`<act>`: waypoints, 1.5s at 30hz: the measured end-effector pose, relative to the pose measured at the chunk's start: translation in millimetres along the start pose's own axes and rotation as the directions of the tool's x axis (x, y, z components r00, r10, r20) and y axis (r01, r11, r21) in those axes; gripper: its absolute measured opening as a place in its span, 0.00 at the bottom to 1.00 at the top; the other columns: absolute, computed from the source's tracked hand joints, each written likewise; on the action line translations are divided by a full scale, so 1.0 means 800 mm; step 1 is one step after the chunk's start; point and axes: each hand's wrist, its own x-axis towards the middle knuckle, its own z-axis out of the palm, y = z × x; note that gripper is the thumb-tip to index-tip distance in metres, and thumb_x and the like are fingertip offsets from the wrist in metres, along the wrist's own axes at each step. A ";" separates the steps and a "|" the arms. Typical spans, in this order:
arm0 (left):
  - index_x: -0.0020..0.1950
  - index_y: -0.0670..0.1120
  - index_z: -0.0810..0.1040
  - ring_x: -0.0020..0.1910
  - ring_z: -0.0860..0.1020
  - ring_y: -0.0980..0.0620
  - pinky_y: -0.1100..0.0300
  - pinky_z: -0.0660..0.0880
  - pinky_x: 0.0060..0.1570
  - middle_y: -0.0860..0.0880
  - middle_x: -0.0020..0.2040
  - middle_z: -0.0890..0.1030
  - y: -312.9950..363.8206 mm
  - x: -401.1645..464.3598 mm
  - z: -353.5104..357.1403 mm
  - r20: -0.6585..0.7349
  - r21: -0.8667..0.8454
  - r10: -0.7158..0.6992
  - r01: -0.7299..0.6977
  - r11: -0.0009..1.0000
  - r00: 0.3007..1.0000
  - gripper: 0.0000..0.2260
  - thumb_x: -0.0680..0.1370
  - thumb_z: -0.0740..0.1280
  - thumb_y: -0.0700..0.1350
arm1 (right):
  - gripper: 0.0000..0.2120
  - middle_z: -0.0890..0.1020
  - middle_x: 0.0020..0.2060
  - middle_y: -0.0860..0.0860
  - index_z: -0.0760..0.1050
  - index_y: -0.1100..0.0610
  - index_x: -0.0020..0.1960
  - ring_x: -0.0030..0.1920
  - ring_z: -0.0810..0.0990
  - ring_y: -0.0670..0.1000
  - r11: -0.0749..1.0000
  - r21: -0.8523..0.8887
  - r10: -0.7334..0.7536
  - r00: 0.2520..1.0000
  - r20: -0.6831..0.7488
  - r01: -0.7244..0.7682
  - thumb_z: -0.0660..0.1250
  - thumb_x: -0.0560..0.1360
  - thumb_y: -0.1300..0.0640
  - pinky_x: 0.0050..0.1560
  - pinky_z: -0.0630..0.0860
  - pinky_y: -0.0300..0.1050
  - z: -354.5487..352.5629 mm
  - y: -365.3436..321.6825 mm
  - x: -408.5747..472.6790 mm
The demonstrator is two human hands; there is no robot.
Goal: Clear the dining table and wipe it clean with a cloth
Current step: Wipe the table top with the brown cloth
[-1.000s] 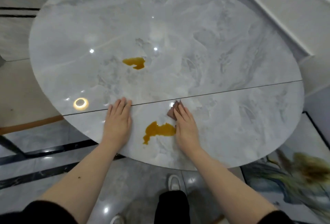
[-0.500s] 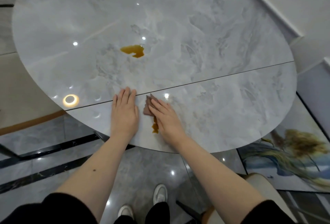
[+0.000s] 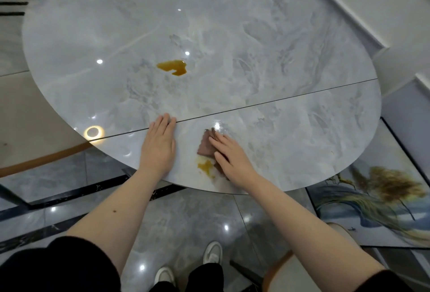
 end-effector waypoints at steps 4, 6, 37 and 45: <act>0.74 0.41 0.62 0.75 0.58 0.45 0.54 0.49 0.75 0.42 0.75 0.62 0.000 0.001 0.004 -0.028 0.000 -0.009 0.009 1.000 1.000 0.24 0.78 0.49 0.45 | 0.28 0.55 0.76 0.49 0.60 0.50 0.75 0.76 0.53 0.52 0.949 -0.302 -0.072 0.995 0.075 0.092 0.42 0.77 0.45 0.73 0.43 0.44 0.025 0.002 0.003; 0.74 0.41 0.62 0.75 0.58 0.45 0.54 0.49 0.75 0.42 0.75 0.62 0.000 0.001 0.004 -0.029 -0.003 -0.009 0.009 1.000 1.000 0.24 0.78 0.49 0.45 | 0.27 0.56 0.76 0.48 0.60 0.49 0.75 0.76 0.55 0.52 0.941 -0.321 -0.086 0.994 0.071 0.105 0.42 0.78 0.47 0.73 0.44 0.46 0.035 -0.008 0.013; 0.62 0.38 0.74 0.65 0.71 0.43 0.51 0.70 0.61 0.41 0.63 0.74 0.060 -0.031 -0.031 0.204 -0.077 0.029 -0.013 0.997 0.979 0.14 0.76 0.60 0.36 | 0.15 0.79 0.59 0.59 0.79 0.65 0.57 0.61 0.75 0.51 0.980 0.178 -0.080 0.995 -0.059 0.090 0.59 0.75 0.70 0.63 0.69 0.32 -0.002 -0.005 -0.087; 0.45 0.40 0.78 0.41 0.79 0.43 0.51 0.76 0.45 0.40 0.45 0.81 0.134 -0.012 -0.055 0.396 -0.484 -0.158 0.352 0.801 0.905 0.11 0.80 0.59 0.43 | 0.18 0.76 0.58 0.54 0.66 0.54 0.67 0.51 0.78 0.49 0.314 0.883 0.525 0.839 0.145 -0.349 0.61 0.78 0.65 0.46 0.76 0.37 -0.068 -0.048 -0.064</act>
